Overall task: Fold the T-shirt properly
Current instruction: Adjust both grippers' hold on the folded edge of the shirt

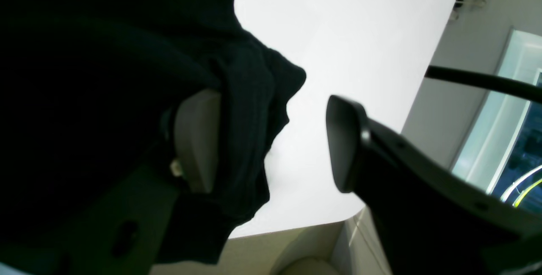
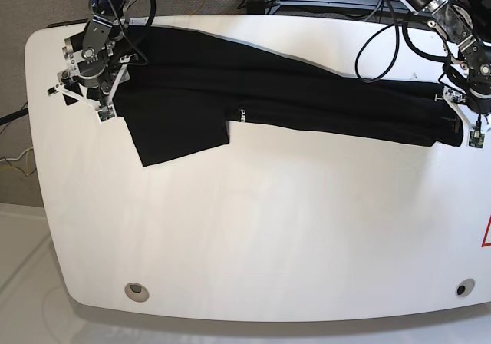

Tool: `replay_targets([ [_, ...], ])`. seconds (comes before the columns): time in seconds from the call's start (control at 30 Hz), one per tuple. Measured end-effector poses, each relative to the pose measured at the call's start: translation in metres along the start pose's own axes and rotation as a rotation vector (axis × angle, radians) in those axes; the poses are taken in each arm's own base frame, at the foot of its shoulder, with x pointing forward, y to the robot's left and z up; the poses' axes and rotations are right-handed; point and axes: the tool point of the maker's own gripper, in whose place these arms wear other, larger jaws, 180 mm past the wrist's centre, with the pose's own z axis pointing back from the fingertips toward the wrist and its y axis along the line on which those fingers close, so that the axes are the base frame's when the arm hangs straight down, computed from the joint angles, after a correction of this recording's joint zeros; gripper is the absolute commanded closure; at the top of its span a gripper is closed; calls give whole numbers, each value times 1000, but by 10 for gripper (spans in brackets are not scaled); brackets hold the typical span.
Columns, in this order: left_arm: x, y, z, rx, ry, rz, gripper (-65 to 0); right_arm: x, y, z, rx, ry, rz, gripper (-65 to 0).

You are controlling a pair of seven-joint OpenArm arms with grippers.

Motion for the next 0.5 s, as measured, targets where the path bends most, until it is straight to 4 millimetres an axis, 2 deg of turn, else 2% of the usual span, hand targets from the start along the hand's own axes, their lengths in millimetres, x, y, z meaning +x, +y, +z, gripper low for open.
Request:
replay_targets([
  [0.23,-2,-1,0,-2,4,-2,-509,-3,1,0,2,8,3,-475],
  [0.5,-6,-5,-3,-17,16,5,-510,-7,2,0,6,15,8,-475],
])
